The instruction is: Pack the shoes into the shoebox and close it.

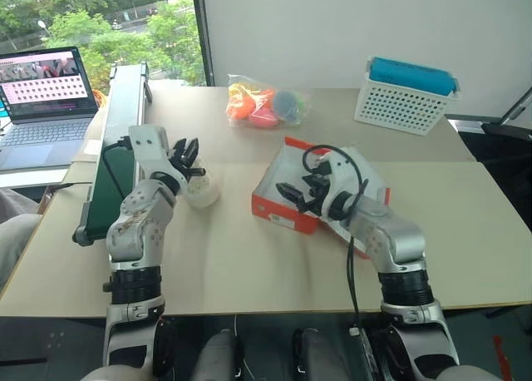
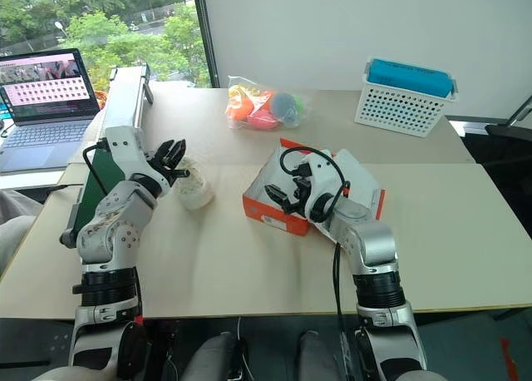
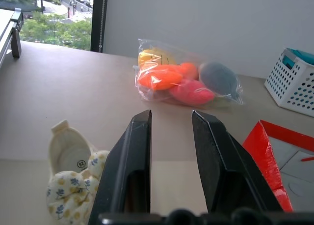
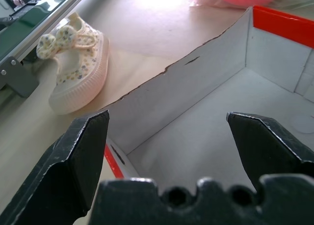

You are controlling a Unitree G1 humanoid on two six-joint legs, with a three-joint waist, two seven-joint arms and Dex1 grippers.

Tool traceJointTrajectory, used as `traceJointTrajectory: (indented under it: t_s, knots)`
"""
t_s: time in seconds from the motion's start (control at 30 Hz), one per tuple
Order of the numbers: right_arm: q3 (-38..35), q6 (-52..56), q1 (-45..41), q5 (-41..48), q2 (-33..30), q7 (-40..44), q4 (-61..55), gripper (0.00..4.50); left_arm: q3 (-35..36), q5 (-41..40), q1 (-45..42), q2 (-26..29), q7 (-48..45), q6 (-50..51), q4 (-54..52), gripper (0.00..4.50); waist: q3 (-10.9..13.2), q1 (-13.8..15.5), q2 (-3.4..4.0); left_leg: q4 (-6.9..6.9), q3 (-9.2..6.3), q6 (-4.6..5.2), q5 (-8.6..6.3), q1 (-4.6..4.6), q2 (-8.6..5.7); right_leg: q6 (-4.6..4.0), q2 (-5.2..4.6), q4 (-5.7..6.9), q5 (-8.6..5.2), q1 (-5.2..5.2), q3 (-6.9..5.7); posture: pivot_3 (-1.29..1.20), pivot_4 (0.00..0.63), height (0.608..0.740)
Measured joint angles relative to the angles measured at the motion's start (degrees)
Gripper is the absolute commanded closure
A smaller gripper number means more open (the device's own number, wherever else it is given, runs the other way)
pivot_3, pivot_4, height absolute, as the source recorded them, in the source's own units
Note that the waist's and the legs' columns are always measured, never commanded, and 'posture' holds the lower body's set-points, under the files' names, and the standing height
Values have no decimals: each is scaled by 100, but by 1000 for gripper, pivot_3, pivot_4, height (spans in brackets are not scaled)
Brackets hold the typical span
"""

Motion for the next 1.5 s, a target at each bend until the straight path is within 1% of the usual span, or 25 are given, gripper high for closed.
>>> traceJointTrajectory:
  t_s: [0.1,0.2,0.27,0.37,0.63,0.87,1.1,1.27,1.37,1.5]
  knots:
    - [37,0,11,-9,-1,-3,0,0,-172,38,43,-103,140,303,97,3174,0,-4,0,0,-2,0,0,0,-1,1,1,0,-1,1,1,0,150,699]
    - [81,0,63,-28,-4,-40,0,0,-228,255,142,-504,740,657,336,3174,0,-7,0,0,-3,1,0,-1,-2,2,1,-1,-1,0,2,0,150,699]
    - [120,0,111,-56,-4,-78,0,0,-278,412,230,-722,1094,710,409,3174,1,-7,-2,0,-3,1,0,-2,0,2,2,0,-1,0,2,0,150,699]
    - [171,0,148,-67,-11,-90,0,0,-363,659,221,-860,1428,672,498,3174,1,-6,-2,0,-4,1,0,-1,0,2,2,1,-1,0,2,0,150,699]
    - [172,14,198,-61,-209,-90,-65,0,-502,1385,-243,-1117,2099,-321,1778,3174,1,15,-2,0,-5,5,-2,-8,-2,2,2,-3,-1,-3,0,0,150,699]
    - [154,52,234,-48,-263,-101,-183,0,-644,1645,-674,-1408,2319,-1091,2629,3174,1,45,-3,1,-4,6,-3,-8,-2,2,1,-4,-1,-3,1,0,150,699]
    - [151,163,235,-20,-327,-100,-257,0,-491,1814,-943,-1420,2893,-1348,2926,3174,2,36,-3,2,-4,6,-3,-12,0,2,1,-1,-1,-7,0,0,150,699]
    - [150,221,251,-7,-339,-102,-264,0,-227,1823,-1137,-1379,3329,-1440,3452,3174,2,48,-4,2,-4,6,-3,-13,-1,2,1,-2,-1,-7,-1,0,150,699]
    - [150,237,258,-4,-339,-98,-266,0,-119,1792,-1348,-1391,3437,-1444,3776,3174,2,73,-4,5,-4,7,-3,-15,-3,3,0,-3,-1,-7,-3,0,150,699]
    - [150,265,263,-4,-343,-100,-293,0,-117,1752,-1590,-1415,3354,-1613,4339,3174,2,69,-4,4,-4,6,-3,-14,-3,3,-1,-2,-1,-7,-4,0,150,699]
